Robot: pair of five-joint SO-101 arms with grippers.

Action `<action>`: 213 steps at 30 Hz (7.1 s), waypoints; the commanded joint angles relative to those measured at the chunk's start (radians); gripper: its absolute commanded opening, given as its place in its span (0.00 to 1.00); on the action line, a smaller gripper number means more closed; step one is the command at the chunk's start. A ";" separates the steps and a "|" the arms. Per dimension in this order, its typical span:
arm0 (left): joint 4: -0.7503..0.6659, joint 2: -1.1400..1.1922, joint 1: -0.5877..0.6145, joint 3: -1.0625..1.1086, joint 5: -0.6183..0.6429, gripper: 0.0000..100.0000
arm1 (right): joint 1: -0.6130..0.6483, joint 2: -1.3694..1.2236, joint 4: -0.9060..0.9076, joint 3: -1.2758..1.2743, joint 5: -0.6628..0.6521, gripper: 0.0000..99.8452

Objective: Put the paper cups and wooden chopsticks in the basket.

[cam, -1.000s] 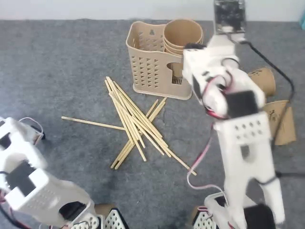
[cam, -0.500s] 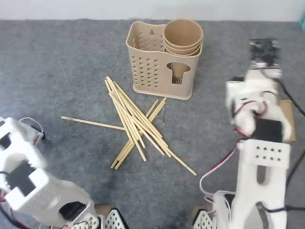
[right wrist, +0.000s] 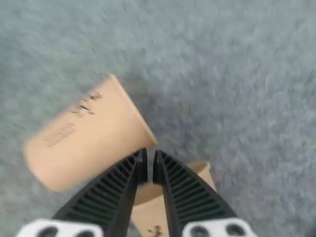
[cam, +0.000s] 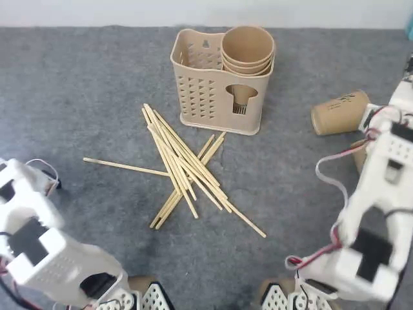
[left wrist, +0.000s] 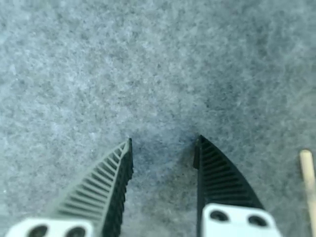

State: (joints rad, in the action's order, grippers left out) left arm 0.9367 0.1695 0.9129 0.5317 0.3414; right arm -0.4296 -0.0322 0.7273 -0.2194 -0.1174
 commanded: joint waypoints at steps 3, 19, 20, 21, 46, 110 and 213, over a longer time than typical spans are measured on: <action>0.008 -0.002 -0.023 -0.016 -0.009 0.20 | -0.068 -0.185 0.031 0.287 0.055 0.04; 0.008 -0.002 -0.026 -0.016 -0.008 0.20 | 0.047 -0.481 0.087 0.517 0.060 0.04; 0.008 -0.002 -0.026 -0.016 -0.008 0.20 | 0.062 -0.478 0.104 0.522 0.060 0.04; 0.008 -0.002 -0.026 -0.016 -0.008 0.20 | 0.077 -0.469 0.122 0.528 0.060 0.04; 0.008 -0.002 -0.028 -0.019 -0.009 0.20 | 0.390 -0.331 0.091 0.537 0.069 0.05; 0.008 0.003 -0.028 -0.021 -0.009 0.20 | 0.312 -0.174 -0.476 -0.127 -0.351 0.18; 0.006 0.000 -0.028 -0.019 -0.011 0.20 | 0.289 0.114 0.526 0.044 -0.150 0.01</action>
State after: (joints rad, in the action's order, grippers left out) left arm 0.9367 0.1695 0.9114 0.5317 0.3414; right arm -0.1243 -0.0138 1.2720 -0.1811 -0.2969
